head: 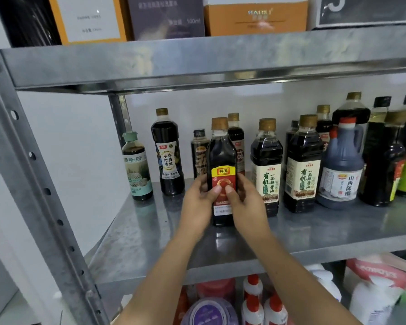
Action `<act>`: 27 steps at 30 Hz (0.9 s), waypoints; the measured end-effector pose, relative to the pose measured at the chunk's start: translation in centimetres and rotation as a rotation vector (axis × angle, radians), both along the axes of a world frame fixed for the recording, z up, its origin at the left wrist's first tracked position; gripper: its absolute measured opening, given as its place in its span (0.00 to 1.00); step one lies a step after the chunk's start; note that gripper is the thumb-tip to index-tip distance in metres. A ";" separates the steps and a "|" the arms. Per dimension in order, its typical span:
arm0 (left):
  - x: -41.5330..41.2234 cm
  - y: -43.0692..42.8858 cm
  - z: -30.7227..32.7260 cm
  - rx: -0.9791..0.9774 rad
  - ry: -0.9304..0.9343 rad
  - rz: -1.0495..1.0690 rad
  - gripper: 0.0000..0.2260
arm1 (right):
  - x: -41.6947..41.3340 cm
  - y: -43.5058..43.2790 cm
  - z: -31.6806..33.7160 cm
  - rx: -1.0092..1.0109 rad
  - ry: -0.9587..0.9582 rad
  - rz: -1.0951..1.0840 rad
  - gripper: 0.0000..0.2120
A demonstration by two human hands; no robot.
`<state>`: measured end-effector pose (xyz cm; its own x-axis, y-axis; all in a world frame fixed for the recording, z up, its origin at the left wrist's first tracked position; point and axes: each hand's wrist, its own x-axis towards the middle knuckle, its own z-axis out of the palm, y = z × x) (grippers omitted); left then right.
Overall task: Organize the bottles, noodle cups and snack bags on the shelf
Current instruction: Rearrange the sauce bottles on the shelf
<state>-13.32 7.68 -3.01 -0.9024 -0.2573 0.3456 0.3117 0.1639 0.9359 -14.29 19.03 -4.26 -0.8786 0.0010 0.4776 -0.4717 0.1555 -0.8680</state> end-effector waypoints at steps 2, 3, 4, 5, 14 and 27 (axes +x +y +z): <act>0.9 -0.8 -0.1 0.046 0.021 -0.007 0.15 | 0.1 -0.2 0.0 -0.003 0.000 0.049 0.20; 1.4 -1.3 0.0 0.046 0.035 0.003 0.14 | 0.4 -0.4 0.1 -0.018 0.003 0.081 0.19; 2.0 -1.9 0.3 0.041 0.044 0.018 0.14 | 0.7 -0.8 0.3 -0.036 0.006 0.121 0.18; 2.6 -2.5 0.5 0.036 0.049 0.031 0.13 | 1.0 -1.2 0.5 -0.059 0.008 0.164 0.17; 6.3 -7.5 1.2 0.027 0.061 0.079 0.08 | 3.2 -5.8 1.5 -0.191 -0.019 0.360 0.14; 6.3 -9.7 -1.9 0.059 0.126 0.087 0.24 | 4.0 -7.6 -2.2 -0.214 -0.016 0.410 0.19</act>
